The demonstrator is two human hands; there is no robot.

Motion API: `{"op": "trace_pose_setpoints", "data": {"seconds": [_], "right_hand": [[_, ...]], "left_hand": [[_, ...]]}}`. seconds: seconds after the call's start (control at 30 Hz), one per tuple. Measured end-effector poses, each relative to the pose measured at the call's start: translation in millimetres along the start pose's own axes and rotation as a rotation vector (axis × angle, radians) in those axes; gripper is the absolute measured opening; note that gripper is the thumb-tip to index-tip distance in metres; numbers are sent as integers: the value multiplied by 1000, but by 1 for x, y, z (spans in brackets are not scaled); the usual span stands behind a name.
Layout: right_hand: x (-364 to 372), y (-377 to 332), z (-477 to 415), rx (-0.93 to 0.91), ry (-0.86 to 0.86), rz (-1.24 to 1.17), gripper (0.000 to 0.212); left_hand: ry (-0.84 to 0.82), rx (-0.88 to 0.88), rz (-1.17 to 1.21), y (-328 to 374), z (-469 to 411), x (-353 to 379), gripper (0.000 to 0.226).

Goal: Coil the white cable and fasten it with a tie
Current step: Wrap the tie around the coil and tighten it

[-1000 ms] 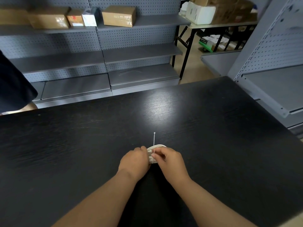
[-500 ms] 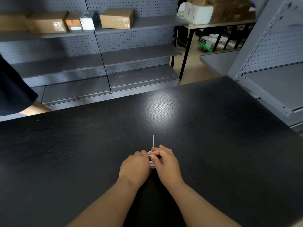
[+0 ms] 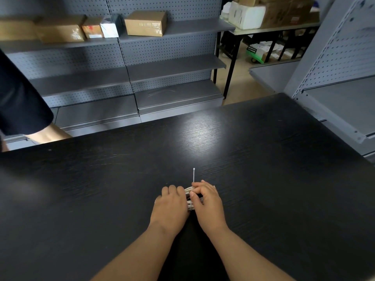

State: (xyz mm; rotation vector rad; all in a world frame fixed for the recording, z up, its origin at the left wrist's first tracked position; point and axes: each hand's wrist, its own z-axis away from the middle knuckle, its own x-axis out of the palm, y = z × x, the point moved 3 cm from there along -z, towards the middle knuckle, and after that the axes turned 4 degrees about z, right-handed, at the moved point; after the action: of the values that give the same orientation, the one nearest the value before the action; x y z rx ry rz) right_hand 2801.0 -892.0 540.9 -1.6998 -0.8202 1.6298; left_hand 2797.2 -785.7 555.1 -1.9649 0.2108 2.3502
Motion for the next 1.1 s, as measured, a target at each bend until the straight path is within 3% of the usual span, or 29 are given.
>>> {"op": "trace_pose_setpoints", "data": {"seconds": [0.47, 0.63, 0.73, 0.87, 1.1], "right_hand": [[1, 0, 0, -23, -23, 52, 8], [-1, -1, 1, -20, -48, 42, 13], [0, -1, 1, -26, -50, 34, 14], [1, 3, 1, -30, -53, 40, 10], [-2, 0, 1, -36, -85, 56, 16]], "left_hand": [[3, 13, 130, -3, 7, -2, 49], [-29, 42, 178, -9, 5, -5, 79], [-61, -31, 333, -12, 0, -10, 64], [35, -211, 542, -14, -23, -14, 34], [9, -252, 646, -10, -69, -21, 23]]}}
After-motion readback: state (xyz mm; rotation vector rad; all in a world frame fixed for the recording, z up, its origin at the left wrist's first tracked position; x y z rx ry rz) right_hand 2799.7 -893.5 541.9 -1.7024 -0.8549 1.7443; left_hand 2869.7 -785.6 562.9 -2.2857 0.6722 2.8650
